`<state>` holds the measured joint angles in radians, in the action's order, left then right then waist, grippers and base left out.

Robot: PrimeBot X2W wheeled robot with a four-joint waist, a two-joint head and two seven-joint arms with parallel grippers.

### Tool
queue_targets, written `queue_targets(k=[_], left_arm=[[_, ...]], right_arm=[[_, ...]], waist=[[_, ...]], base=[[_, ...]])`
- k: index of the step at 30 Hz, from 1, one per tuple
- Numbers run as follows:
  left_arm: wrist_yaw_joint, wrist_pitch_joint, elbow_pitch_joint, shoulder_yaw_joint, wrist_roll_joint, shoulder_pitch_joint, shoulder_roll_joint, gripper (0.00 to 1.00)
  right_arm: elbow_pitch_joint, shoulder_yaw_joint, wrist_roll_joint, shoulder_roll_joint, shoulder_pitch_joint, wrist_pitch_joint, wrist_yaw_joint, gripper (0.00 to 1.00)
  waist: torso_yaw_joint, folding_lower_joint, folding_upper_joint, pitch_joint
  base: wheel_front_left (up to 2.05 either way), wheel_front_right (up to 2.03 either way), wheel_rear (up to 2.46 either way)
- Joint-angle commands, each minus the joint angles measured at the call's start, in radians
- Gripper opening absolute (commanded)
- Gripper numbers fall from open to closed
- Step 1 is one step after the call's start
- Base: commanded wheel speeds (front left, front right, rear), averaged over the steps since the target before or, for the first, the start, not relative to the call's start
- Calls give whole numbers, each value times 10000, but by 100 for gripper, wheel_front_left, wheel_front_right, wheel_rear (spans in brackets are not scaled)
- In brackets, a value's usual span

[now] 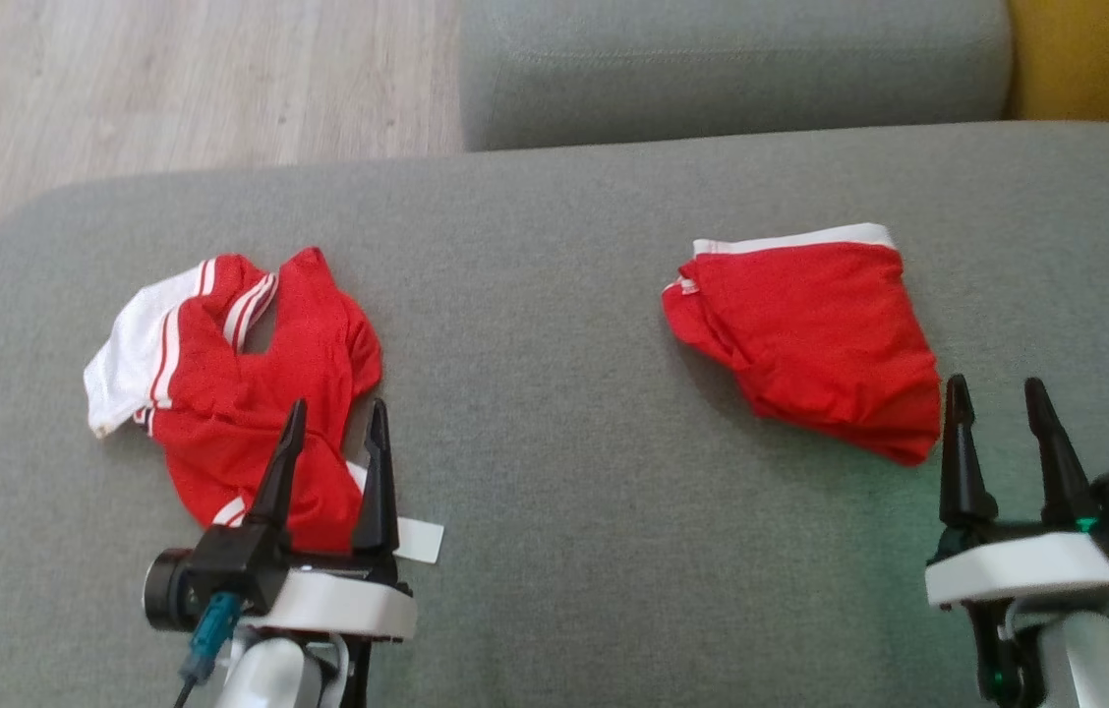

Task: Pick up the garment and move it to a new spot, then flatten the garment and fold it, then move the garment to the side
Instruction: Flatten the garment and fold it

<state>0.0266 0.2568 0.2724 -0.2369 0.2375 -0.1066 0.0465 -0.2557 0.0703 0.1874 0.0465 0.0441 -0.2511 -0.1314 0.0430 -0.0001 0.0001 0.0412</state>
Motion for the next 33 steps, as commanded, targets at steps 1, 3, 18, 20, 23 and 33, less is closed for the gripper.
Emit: queue_targets(k=[1,3,18,20,23,33], left_arm=[[-2,49,-391,271,-52,-453,37,100],[-19,49,-445,183,-36,-629,37,100],[-22,49,-532,-231,137,-1814,37,100],[-23,49,-521,-260,157,-1899,37,100],[-5,49,-494,-296,197,-1993,37,100],[83,49,-375,-285,202,-2007,37,100]], right_arm=[[312,-306,-90,40,627,-106,7,12],[108,-293,-213,40,995,-103,7,0],[-3417,1176,-1525,507,5002,573,7,0],[-4112,1562,-1767,570,5393,572,7,0],[-5236,1856,-2073,586,5776,684,7,0],[-6105,203,-1691,146,6229,-72,7,0]], waist=[[143,1,-1,279],[281,1,-1,601],[1358,1,-1,2611],[1445,1,-1,2708],[1519,1,-1,2760],[1321,1,-1,2399]], base=[[0,0,0],[0,0,0],[0,0,0],[0,0,0],[0,0,0],[0,0,0]])
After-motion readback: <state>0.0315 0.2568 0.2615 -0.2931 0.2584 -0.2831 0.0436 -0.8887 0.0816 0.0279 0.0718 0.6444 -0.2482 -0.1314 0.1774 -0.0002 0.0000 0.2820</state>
